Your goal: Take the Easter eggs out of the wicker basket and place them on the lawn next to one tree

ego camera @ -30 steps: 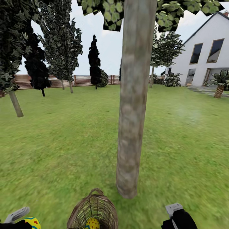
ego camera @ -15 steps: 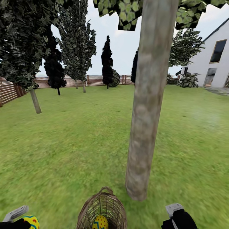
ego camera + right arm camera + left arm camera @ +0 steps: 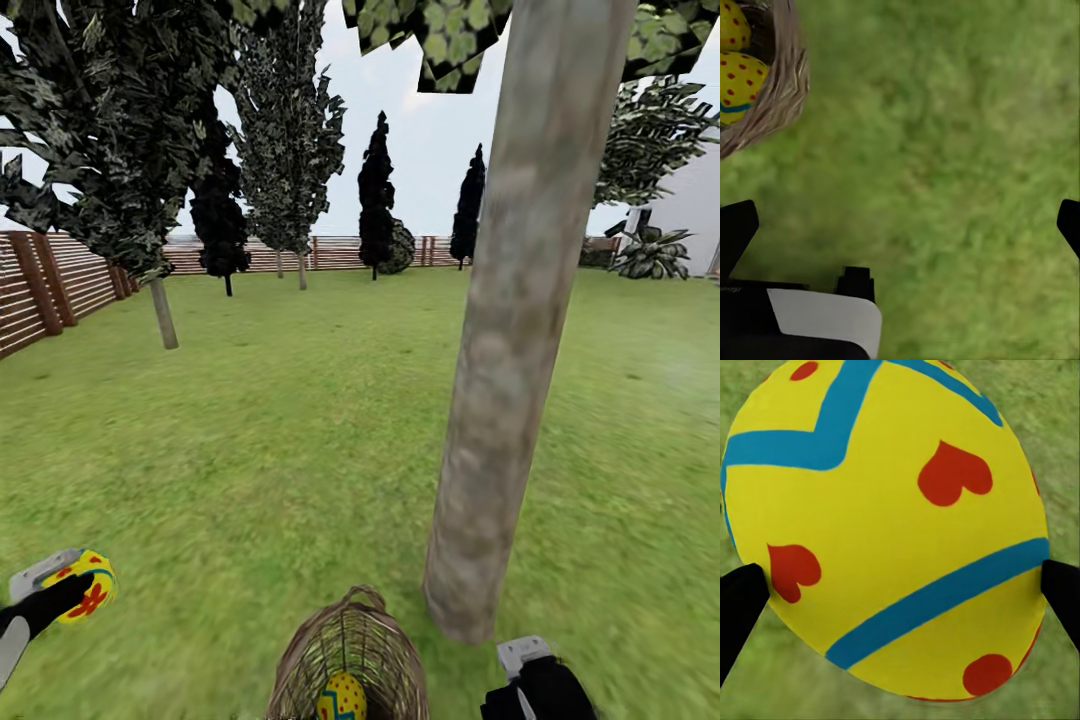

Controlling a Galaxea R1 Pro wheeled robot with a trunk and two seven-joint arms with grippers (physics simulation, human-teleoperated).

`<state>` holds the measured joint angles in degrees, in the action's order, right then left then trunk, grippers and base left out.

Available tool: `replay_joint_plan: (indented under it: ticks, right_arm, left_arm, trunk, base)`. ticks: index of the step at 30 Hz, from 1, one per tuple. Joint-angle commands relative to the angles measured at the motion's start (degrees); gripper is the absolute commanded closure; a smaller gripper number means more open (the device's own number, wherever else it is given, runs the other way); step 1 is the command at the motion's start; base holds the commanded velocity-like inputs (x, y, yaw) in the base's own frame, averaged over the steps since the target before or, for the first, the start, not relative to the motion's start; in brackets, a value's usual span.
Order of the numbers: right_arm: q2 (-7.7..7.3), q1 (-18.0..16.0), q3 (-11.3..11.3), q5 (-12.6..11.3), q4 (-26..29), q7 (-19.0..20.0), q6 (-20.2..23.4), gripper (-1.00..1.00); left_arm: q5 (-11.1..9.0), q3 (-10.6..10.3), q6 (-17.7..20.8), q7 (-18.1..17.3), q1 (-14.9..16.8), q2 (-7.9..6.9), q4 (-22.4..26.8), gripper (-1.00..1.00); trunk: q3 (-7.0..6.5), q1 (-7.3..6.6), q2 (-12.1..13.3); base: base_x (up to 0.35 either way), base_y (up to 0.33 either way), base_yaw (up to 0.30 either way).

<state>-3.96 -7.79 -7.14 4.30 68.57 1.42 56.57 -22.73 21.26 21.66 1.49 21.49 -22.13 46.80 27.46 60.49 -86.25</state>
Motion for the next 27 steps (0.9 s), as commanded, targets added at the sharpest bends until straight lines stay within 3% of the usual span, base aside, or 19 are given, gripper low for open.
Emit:
replay_joint_plan:
  ticks: [1, 2, 4, 6, 9, 20, 24, 27]
  right_arm:
    - [0.25, -0.03, -0.16, 0.49, 0.07, 0.13, 0.29, -1.0]
    - [0.55, -0.03, -0.47, 0.51, 0.07, 0.1, 0.28, -1.0]
    - [1.68, -0.03, -3.28, 0.53, 0.02, -0.05, 0.29, -1.0]
    - [1.99, -0.03, -4.19, 0.53, -0.05, -0.1, 0.29, -1.0]
    - [1.94, -0.03, -4.35, 0.53, -0.19, -0.1, 0.29, -1.0]
    - [1.59, -0.03, -4.37, 0.53, -0.49, -0.1, 0.29, -1.0]
    - [1.58, -0.03, -4.37, 0.53, -0.54, -0.1, 0.29, -1.0]
    - [1.58, -0.03, -4.37, 0.53, -0.54, -0.1, 0.29, -1.0]
  left_arm:
    - [-0.6, -0.01, -0.04, 0.47, 1.63, -0.04, -1.26, 1.0]
    - [-0.59, -0.06, -0.21, 0.59, 3.0, -0.01, -2.39, 1.0]
    - [-0.5, -0.26, -0.71, 0.68, 4.34, 0.09, -4.08, 1.0]
    - [-0.38, -0.32, -5.41, 0.79, 4.62, 0.0, -5.62, 1.0]
    - [-0.31, -0.35, -10.07, 0.89, 4.69, -0.15, -7.12, 1.0]
    - [-0.3, -0.29, -13.47, 0.35, 4.7, -0.17, -7.44, 1.0]
    - [-0.32, -0.25, -18.93, 0.35, 4.7, -0.19, -10.25, 1.0]
    - [-0.36, -0.35, -19.85, 0.32, 4.7, -0.16, -10.62, 1.0]
  trunk:
    - [0.07, 0.0, -0.04]
    - [0.07, 0.0, -0.04]
    - [0.07, 0.0, -0.04]
    - [0.07, 0.0, -0.04]
    - [0.07, 0.0, -0.04]
    - [0.07, 0.0, -0.04]
    - [0.07, 0.0, -0.04]
    - [0.07, 0.0, -0.04]
  base:
    - [0.0, 0.0, 0.249]
    - [0.0, 0.0, 0.25]
    - [0.0, 0.0, 0.249]
    - [0.0, 0.0, 0.244]
    - [0.0, 0.0, 0.205]
    - [0.0, 0.0, 0.159]
    - [0.0, 0.0, 0.153]
    - [0.0, 0.0, 0.141]
